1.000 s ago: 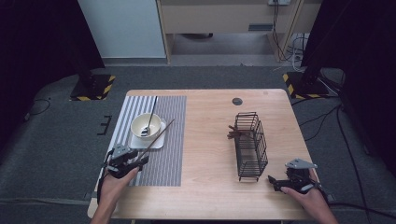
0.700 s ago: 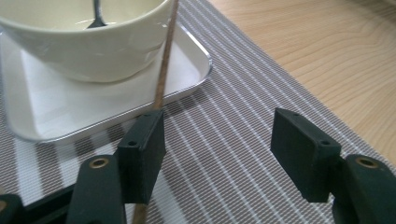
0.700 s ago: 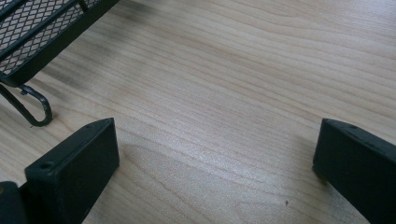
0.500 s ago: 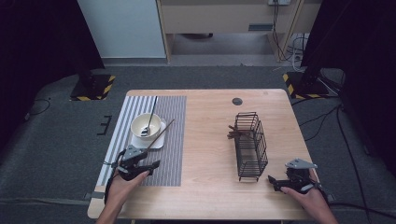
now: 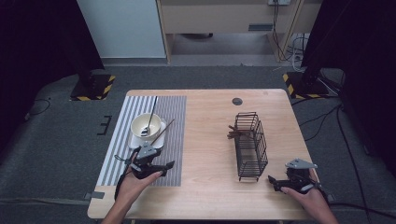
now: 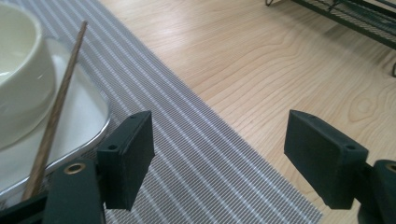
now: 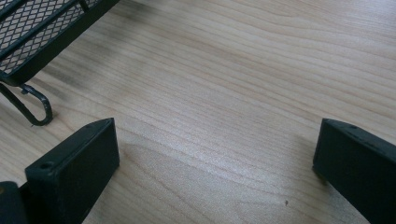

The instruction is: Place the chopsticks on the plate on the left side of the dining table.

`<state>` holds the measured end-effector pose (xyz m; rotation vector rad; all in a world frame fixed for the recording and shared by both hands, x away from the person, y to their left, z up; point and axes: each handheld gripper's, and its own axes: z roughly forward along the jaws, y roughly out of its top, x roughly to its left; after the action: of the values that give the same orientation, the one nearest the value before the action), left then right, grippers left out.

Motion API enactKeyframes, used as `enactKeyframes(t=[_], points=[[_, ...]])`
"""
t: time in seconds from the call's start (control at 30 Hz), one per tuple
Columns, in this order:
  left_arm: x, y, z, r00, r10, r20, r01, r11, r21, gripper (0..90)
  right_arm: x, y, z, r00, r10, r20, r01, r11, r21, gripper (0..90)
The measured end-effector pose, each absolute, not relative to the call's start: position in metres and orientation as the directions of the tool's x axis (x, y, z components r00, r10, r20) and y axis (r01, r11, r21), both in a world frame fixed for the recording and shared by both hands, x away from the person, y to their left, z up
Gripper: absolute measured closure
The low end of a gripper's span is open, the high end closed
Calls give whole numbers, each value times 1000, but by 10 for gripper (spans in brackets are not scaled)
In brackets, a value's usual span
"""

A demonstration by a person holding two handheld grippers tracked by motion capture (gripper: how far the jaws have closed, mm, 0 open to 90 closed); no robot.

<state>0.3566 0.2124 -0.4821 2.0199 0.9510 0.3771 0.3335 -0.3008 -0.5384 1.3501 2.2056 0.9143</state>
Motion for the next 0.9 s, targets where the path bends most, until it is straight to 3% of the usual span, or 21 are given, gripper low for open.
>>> enactKeyframes(t=[0.9], points=[[380,127,-430,768,636,-75,396,-380,836,306,333,-301,-538,-457,889,3,631,322,706,2]])
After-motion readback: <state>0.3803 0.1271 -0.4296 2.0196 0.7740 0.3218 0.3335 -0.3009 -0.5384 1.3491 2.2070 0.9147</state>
